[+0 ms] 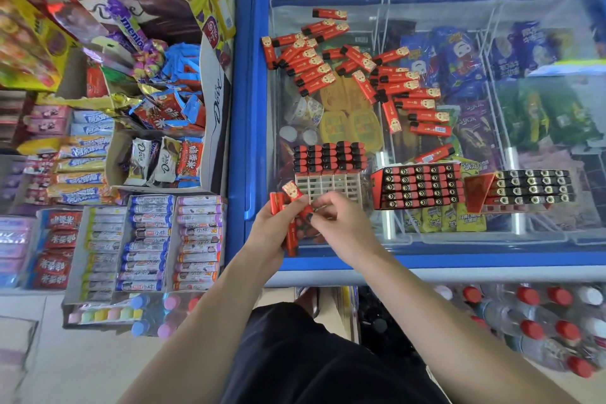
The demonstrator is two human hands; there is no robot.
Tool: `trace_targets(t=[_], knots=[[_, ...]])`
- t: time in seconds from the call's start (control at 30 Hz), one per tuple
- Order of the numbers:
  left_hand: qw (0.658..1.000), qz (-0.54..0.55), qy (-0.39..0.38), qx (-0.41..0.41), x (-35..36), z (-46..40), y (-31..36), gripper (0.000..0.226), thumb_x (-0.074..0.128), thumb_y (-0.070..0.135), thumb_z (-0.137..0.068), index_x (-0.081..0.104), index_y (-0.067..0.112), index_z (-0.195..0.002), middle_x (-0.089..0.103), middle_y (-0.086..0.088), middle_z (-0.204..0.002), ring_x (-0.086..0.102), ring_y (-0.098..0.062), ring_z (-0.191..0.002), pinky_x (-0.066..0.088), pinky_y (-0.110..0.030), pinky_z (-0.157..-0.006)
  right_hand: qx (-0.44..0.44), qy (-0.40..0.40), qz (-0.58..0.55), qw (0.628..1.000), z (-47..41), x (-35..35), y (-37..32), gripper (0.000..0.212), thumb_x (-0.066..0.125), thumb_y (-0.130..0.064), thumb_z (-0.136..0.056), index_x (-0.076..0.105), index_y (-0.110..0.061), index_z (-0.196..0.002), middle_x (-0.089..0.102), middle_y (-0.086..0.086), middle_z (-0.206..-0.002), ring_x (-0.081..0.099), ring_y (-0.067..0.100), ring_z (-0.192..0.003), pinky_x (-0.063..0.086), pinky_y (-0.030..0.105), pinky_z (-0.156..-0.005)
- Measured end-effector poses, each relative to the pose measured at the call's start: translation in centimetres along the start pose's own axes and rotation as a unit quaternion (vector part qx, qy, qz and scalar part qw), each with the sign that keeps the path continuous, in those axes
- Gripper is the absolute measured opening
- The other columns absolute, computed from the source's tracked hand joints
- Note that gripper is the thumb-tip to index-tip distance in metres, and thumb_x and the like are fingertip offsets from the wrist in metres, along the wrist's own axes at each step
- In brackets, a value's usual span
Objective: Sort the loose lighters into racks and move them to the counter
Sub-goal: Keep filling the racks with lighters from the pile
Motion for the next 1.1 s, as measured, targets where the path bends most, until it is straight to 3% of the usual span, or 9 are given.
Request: trace_targets(t=[0.1, 0.3, 0.5, 0.7, 0.93, 1.03, 1.1], knots=[[1.000, -0.016, 0.012, -0.002, -0.7, -0.6, -0.4, 0.019, 0.078, 0.025, -0.094, 0.071, 0.010, -0.103, 0.064, -0.014, -0.090, 0.059, -0.015, -0.063, 0.054, -0.026, -0.059, -0.023, 0.054, 0.007, 0.998, -0.4, 0.4, 0.2, 0.011, 0.064, -0.009, -0.098, 0.066, -0.018, -0.103, 0.070, -0.002, -0.095, 0.073, 0.015, -0.080, 0.063, 0.037, -0.073], [0.999, 0.028, 0.042, -0.017, -1.8, -1.7, -0.4, 0.018, 0.076, 0.020, -0.095, 0.066, 0.010, -0.105, 0.063, -0.006, -0.078, 0.059, -0.015, -0.062, 0.053, -0.027, -0.056, -0.167, 0.173, 0.115, 0.964, -1.9, -0.4, -0.4, 0.015, 0.065, -0.004, -0.095, 0.069, -0.013, -0.107, 0.066, -0.003, -0.102, 0.065, 0.010, -0.082, 0.057, 0.031, -0.078], [1.000, -0.007, 0.031, 0.002, -1.5, -2.2, 0.4, 0.018, 0.077, 0.024, -0.094, 0.065, 0.011, -0.102, 0.063, -0.005, -0.081, 0.057, -0.014, -0.059, 0.052, -0.026, -0.054, -0.295, 0.175, 0.273, 0.899, -2.8, 0.2, -1.1, 0.017, 0.064, -0.001, -0.095, 0.066, -0.005, -0.112, 0.062, 0.007, -0.109, 0.062, 0.019, -0.076, 0.054, 0.035, -0.062], [0.997, -0.039, 0.015, 0.060, -0.2, -2.4, 1.4, 0.026, 0.079, 0.031, -0.093, 0.062, 0.012, -0.097, 0.053, -0.002, -0.066, 0.048, -0.013, -0.051, 0.046, -0.028, -0.050, -0.346, 0.175, 0.310, 0.868, -3.0, 0.8, -1.4, 0.020, 0.068, 0.007, -0.090, 0.064, -0.003, -0.107, 0.064, 0.008, -0.102, 0.065, 0.025, -0.079, 0.049, 0.031, -0.061], [0.993, -0.071, 0.052, 0.081, 0.7, -2.8, 1.9, 0.034, 0.081, 0.037, -0.089, 0.059, 0.012, -0.093, 0.053, -0.002, -0.064, 0.049, -0.016, -0.053, 0.047, -0.032, -0.052, -0.328, 0.180, 0.287, 0.882, -3.0, 0.9, -0.8, 0.026, 0.061, 0.003, -0.096, 0.062, -0.005, -0.120, 0.060, 0.009, -0.116, 0.066, 0.025, -0.084, 0.057, 0.037, -0.065], [0.994, -0.058, 0.045, 0.076, 1.0, -2.9, 2.0, 0.033, 0.083, 0.036, -0.086, 0.059, 0.015, -0.094, 0.054, -0.004, -0.071, 0.051, -0.017, -0.058, 0.049, -0.032, -0.059, -0.325, 0.202, 0.265, 0.885, -2.3, 0.8, -0.9, 0.025, 0.063, 0.007, -0.091, 0.062, -0.006, -0.112, 0.061, 0.007, -0.108, 0.063, 0.021, -0.078, 0.055, 0.034, -0.059], [0.995, -0.056, 0.050, 0.065, 1.1, -2.7, 2.1, 0.034, 0.083, 0.036, -0.086, 0.057, 0.014, -0.089, 0.055, -0.001, -0.067, 0.054, -0.015, -0.058, 0.051, -0.033, -0.063, -0.275, 0.195, 0.224, 0.914, -1.7, 0.9, -0.9, 0.018, 0.064, 0.001, -0.091, 0.062, -0.009, -0.105, 0.063, 0.001, -0.099, 0.061, 0.017, -0.078, 0.055, 0.036, -0.064]])
Point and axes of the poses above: each hand's wrist, its own z-axis away from the middle knuckle, its own x-axis out of the palm, y = z × x, the point moved 1 cm from there along -z, towards the middle knuckle
